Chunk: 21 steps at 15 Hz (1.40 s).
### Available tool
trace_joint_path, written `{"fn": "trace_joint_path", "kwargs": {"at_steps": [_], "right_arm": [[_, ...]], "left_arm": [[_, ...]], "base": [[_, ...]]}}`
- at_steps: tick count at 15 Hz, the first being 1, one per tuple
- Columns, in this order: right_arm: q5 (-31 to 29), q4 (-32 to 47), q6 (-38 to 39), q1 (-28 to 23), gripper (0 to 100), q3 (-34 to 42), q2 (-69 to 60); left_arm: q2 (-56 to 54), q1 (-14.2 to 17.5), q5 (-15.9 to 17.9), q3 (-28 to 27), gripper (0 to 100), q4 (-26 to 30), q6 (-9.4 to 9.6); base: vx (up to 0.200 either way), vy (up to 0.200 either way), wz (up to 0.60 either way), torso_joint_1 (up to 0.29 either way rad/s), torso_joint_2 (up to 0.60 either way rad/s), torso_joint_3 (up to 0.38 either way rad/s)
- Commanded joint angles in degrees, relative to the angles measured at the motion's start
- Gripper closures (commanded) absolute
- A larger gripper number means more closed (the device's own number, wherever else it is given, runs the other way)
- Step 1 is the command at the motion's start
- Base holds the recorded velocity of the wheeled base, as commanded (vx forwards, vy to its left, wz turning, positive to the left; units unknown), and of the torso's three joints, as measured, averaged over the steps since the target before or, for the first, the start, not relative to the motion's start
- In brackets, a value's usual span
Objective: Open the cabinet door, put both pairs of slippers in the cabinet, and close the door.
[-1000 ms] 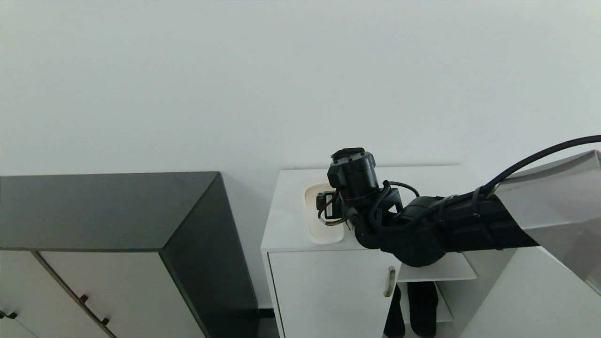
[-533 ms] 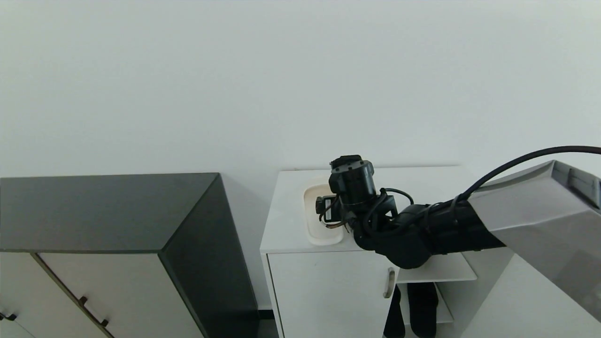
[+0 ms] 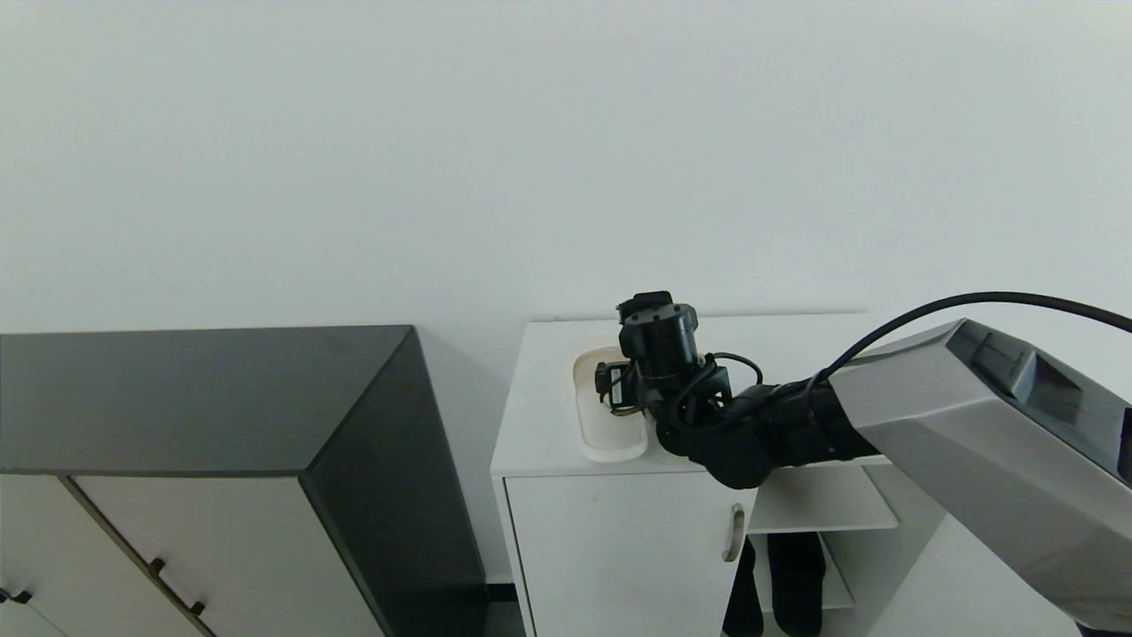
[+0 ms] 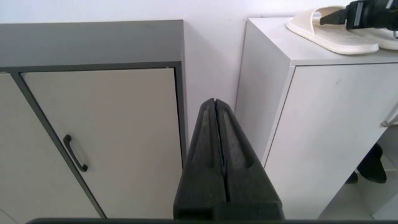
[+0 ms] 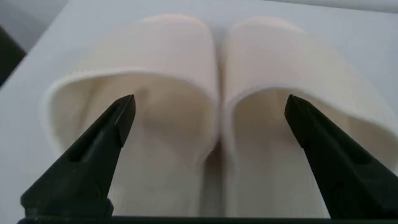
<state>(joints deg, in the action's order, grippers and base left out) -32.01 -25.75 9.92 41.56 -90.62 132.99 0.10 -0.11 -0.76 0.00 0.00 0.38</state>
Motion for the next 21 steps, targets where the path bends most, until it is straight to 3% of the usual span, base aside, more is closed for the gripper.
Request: {"fn": "trace_joint_path", "kwargs": {"at_steps": [1,2,11,17,21], "right_arm": [[0.28,0.17,-0.08,-0.16,0,-1.05,0.87],[0.37,2.02,0.01,-0.16,100,-2.63,0.87],[-0.07,2.72,0.01,0.01,100,-3.15,1.05],[1.07,2.28,-1.66,2.91,100,10.2,-14.07],[5.91,-3.08,-0.43,4.76,100,26.38,-24.27]], "left_arm": [[-0.01,0.02,-0.04,0.0,100,0.0,0.06],[-0.01,0.02,-0.04,0.0,100,0.0,-0.03],[-0.01,0.02,-0.12,0.0,100,0.0,-0.03],[-0.01,0.02,-0.12,0.0,100,0.0,-0.03],[-0.01,0.02,-0.12,0.0,100,0.0,-0.03]], "base": [[0.0,0.0,0.0,0.0,0.0,0.0],[0.0,0.0,0.0,0.0,0.0,0.0],[0.0,0.0,0.0,0.0,0.0,0.0],[0.0,0.0,0.0,0.0,0.0,0.0],[0.0,0.0,0.0,0.0,0.0,0.0]]}}
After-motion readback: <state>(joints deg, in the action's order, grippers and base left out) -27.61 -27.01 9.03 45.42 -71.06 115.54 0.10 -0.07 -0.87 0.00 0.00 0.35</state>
